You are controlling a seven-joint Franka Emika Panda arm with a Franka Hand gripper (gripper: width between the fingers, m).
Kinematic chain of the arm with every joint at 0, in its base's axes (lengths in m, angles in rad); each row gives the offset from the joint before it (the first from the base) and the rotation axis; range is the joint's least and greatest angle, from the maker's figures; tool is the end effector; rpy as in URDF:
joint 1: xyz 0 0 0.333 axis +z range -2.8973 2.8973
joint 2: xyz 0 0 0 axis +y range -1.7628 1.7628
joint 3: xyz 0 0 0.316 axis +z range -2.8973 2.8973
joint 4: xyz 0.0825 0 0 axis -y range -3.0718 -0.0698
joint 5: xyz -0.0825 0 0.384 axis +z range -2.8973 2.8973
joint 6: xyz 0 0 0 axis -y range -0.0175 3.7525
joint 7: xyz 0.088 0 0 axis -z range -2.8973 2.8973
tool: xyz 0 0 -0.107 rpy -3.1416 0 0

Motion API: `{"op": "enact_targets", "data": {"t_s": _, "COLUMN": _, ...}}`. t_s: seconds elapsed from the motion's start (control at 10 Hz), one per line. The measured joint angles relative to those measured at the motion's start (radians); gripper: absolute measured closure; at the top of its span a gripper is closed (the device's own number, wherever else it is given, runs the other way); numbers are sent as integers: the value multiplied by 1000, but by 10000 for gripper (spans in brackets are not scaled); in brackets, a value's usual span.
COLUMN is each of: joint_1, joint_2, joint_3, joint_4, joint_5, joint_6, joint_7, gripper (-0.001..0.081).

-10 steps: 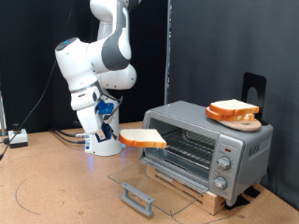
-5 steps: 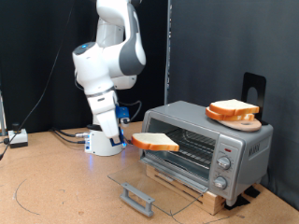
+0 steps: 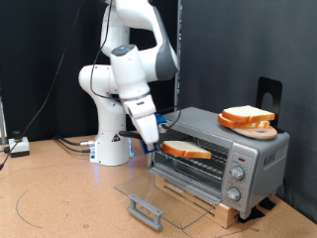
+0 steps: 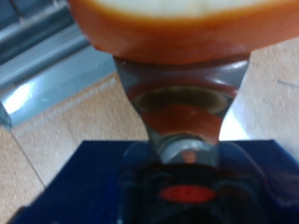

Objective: Make a piece of toast with the oven

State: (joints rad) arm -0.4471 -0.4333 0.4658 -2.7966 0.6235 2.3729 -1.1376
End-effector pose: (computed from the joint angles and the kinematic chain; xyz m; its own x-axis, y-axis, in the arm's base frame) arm 0.3608 -0.0031 0.3183 0.7814 0.5933 0.1935 0.6201 -0.7728 -0.1350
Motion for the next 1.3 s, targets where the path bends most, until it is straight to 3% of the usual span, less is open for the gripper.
{"op": "enact_targets", "data": {"t_s": 0.3, "joint_1": 46, "joint_2": -46, "joint_3": 62, "joint_4": -19, "joint_5": 12, "joint_6": -10, "joint_7": 44, "gripper": 411}}
{"op": "enact_targets", "data": {"t_s": 0.5, "joint_1": 48, "joint_2": -61, "joint_3": 88, "joint_4": -33, "joint_5": -1, "joint_6": -10, "joint_7": 60, "gripper": 411}}
{"op": "enact_targets", "data": {"t_s": 0.9, "joint_1": -10, "joint_2": -61, "joint_3": 113, "joint_4": -58, "joint_5": -66, "joint_6": 27, "joint_7": 69, "gripper": 411}}
{"op": "enact_targets", "data": {"t_s": 1.3, "joint_1": -52, "joint_2": -62, "joint_3": 85, "joint_4": -46, "joint_5": -67, "joint_6": 23, "joint_7": 25, "gripper": 411}}
